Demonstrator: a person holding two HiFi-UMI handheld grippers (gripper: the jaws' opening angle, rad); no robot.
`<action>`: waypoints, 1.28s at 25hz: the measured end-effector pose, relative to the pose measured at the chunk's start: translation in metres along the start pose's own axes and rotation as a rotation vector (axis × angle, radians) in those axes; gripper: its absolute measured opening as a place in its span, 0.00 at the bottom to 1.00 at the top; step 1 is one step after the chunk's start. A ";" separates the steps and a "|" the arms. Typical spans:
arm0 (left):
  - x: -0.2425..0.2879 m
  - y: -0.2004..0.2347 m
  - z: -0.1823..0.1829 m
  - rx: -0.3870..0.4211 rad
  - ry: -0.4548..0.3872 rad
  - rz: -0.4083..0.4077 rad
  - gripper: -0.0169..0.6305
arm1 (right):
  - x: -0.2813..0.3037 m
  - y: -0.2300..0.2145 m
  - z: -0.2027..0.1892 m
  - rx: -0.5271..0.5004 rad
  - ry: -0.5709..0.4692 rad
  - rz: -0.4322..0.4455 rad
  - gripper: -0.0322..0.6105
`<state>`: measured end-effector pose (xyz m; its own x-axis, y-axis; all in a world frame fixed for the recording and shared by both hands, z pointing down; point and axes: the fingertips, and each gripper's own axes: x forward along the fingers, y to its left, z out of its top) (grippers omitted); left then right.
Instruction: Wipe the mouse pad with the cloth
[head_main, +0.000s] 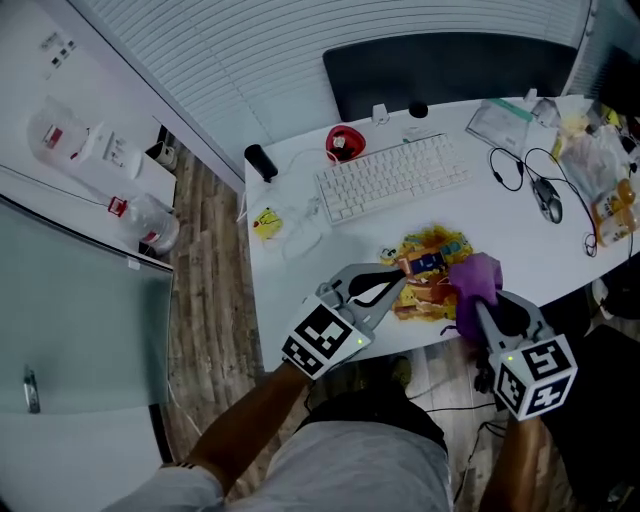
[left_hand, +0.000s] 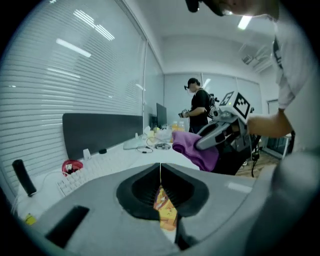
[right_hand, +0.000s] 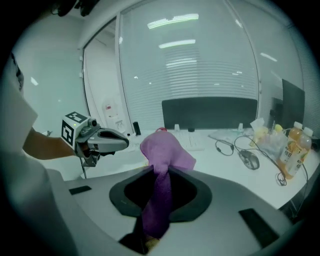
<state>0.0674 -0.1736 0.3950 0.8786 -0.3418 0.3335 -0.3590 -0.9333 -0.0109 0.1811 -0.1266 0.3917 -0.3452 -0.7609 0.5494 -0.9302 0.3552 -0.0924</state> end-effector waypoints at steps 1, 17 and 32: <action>-0.006 -0.002 0.012 0.000 -0.038 0.004 0.05 | -0.006 0.005 0.011 -0.010 -0.046 0.005 0.15; -0.089 -0.037 0.137 0.039 -0.436 0.039 0.05 | -0.088 0.077 0.111 -0.103 -0.593 0.123 0.15; -0.110 -0.055 0.139 0.062 -0.458 0.045 0.05 | -0.120 0.098 0.107 -0.103 -0.709 0.116 0.15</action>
<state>0.0343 -0.1004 0.2275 0.9160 -0.3831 -0.1188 -0.3931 -0.9163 -0.0765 0.1178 -0.0587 0.2282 -0.4711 -0.8720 -0.1332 -0.8784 0.4776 -0.0195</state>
